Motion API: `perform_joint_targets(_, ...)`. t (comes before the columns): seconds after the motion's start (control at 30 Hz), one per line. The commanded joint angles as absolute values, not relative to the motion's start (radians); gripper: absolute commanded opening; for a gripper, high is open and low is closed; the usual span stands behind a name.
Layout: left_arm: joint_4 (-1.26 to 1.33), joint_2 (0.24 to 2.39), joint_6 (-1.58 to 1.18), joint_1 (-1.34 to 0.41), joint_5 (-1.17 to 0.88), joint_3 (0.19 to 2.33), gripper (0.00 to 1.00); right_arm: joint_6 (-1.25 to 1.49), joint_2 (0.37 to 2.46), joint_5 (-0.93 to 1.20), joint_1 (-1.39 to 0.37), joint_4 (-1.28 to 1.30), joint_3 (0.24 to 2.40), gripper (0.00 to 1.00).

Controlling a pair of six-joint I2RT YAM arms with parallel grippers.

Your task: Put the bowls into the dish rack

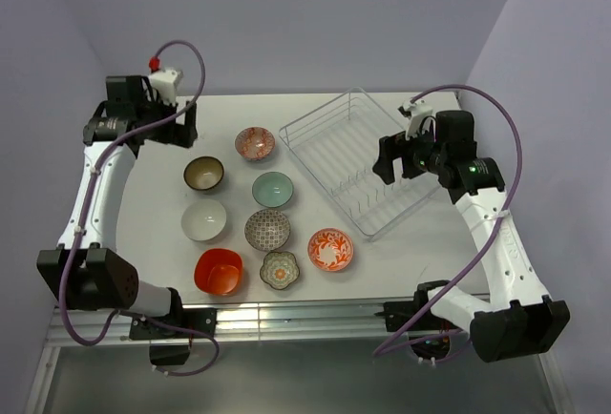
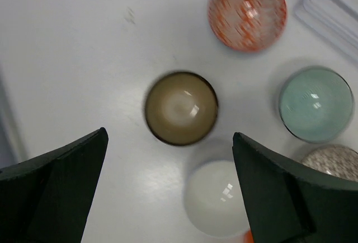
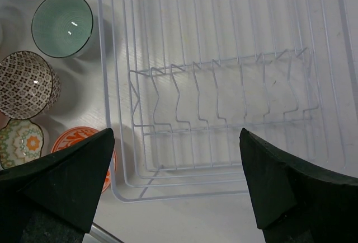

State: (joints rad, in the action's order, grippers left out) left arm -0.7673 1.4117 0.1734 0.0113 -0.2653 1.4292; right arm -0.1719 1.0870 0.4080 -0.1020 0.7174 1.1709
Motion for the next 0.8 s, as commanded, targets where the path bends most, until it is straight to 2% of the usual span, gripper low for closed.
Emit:
perform_joint_targets(0.0,-0.614,1.425,0.294,0.008,-0.135,1.594,0.99,-0.173,1.078,0.377,-0.095,0.670,1.224,1.00)
perform_joint_targets(0.1,-0.676,1.511,0.342,0.009,-0.231,1.725,0.99,-0.189,1.098,0.354,-0.095,0.676,1.268,1.00)
perform_joint_targets(0.27,-0.724,1.693,0.194,-0.035,-0.279,1.888,0.98,-0.112,1.123,0.256,-0.084,0.637,1.305,1.00)
perform_joint_targets(0.4,-0.690,1.824,0.081,-0.040,-0.332,1.940,0.86,-0.022,1.161,0.238,-0.045,0.629,1.328,1.00)
perform_joint_targets(0.57,-0.626,1.989,0.000,-0.063,-0.408,1.962,0.81,-0.038,1.189,0.301,0.041,0.652,1.354,1.00)
perform_joint_targets(0.77,-0.615,2.158,-0.067,-0.074,-0.429,2.022,0.74,-0.026,1.174,0.301,0.049,0.657,1.350,1.00)
